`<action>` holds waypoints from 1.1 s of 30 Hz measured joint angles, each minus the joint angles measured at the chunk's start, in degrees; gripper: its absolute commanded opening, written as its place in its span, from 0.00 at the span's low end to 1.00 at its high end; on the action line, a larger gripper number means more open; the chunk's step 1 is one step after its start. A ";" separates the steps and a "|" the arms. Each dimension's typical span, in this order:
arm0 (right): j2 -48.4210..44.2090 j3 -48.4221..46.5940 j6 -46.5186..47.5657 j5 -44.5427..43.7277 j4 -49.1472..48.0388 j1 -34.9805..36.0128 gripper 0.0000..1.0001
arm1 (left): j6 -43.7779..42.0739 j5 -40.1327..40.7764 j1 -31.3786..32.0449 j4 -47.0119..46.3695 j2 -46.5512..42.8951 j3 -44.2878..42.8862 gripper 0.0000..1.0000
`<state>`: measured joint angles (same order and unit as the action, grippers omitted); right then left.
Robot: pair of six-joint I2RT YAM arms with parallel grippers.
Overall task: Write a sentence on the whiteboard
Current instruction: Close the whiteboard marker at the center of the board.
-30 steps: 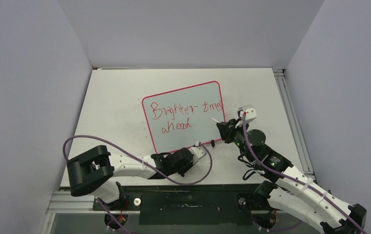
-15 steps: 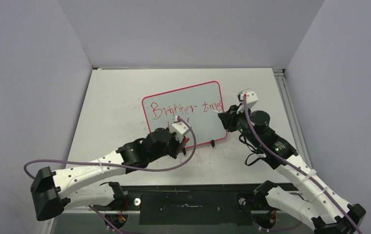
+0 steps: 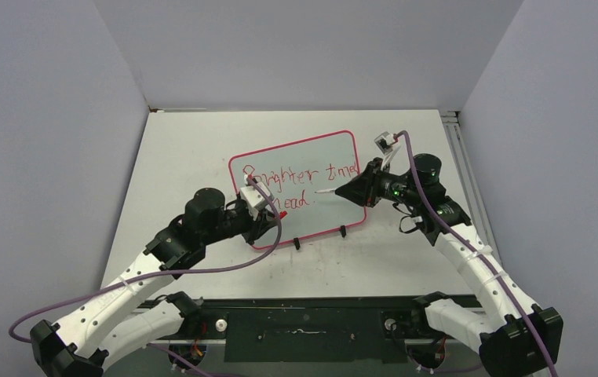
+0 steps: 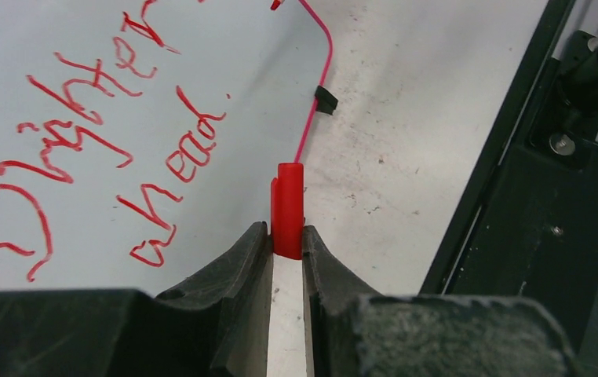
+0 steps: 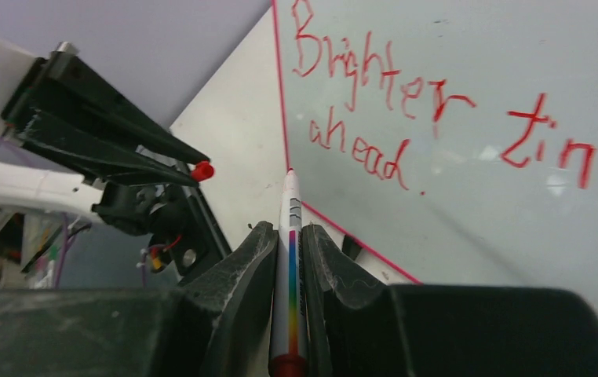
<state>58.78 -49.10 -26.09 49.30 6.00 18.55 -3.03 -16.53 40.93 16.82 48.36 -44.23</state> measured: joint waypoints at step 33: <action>6.69 2.21 -3.26 13.11 -6.29 7.08 0.05 | -1.18 -9.01 -0.02 -0.33 1.51 0.63 0.00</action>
<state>65.47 -46.89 -29.34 62.41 -0.30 25.63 -4.21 -25.54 40.91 16.49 49.87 -43.59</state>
